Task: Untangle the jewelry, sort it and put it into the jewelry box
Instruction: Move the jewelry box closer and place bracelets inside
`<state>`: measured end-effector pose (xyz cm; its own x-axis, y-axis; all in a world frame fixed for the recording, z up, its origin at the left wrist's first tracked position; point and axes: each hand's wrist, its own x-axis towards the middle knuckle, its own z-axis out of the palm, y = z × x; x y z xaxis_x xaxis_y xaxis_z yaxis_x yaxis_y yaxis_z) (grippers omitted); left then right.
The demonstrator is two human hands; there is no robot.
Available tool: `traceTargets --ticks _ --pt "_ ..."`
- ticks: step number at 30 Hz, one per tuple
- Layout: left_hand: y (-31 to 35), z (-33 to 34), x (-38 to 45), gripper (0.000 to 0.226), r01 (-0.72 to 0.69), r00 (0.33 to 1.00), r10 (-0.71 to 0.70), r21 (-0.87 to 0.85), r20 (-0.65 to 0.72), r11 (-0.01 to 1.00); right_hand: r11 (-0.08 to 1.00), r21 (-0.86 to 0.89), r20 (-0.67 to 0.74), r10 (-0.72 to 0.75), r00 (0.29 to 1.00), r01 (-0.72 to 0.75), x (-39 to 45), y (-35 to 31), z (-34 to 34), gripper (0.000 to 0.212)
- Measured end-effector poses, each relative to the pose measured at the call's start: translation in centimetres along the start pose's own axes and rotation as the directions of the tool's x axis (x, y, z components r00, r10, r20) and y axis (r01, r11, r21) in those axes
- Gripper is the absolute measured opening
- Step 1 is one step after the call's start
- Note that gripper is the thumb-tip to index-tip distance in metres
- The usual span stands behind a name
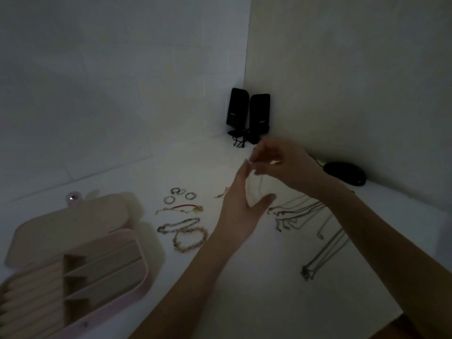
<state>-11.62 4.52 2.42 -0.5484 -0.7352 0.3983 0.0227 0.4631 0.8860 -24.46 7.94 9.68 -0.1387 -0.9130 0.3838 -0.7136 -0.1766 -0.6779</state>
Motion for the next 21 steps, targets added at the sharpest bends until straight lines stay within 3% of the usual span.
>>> traceTargets --ticks 2,4,8,14,19,21 --pt "0.7 -0.5 -0.1 0.040 -0.005 1.000 0.007 -0.126 0.014 0.992 0.997 0.072 -0.006 -0.037 0.999 0.037 -0.3 -2.3 0.4 0.011" --pt "1.3 -1.3 -0.8 0.011 0.035 0.999 -0.031 -0.199 0.022 0.979 0.986 0.168 -0.099 0.002 0.995 0.015 0.0 -3.0 0.5 0.013" --pt "1.3 -4.3 -3.4 0.028 0.080 0.994 -0.083 -0.042 -0.072 0.996 0.932 0.355 -0.279 0.177 0.944 -0.070 0.2 -2.3 0.3 0.014" --pt "1.0 -11.3 -8.3 0.029 0.147 0.986 -0.160 0.235 0.037 0.961 0.834 0.502 -0.166 0.355 0.920 -0.231 -0.7 -2.1 2.4 0.004" --pt "2.0 -17.5 -11.3 0.025 0.339 0.941 -0.339 -0.044 -0.011 0.940 0.713 0.674 -0.118 0.364 0.924 -0.195 -0.4 -4.0 5.5 0.007" --pt "2.6 -19.3 -11.7 0.018 0.307 0.951 -0.306 0.013 -0.056 0.952 0.678 0.717 -0.104 0.332 0.938 -0.160 0.0 -5.3 6.5 0.009"
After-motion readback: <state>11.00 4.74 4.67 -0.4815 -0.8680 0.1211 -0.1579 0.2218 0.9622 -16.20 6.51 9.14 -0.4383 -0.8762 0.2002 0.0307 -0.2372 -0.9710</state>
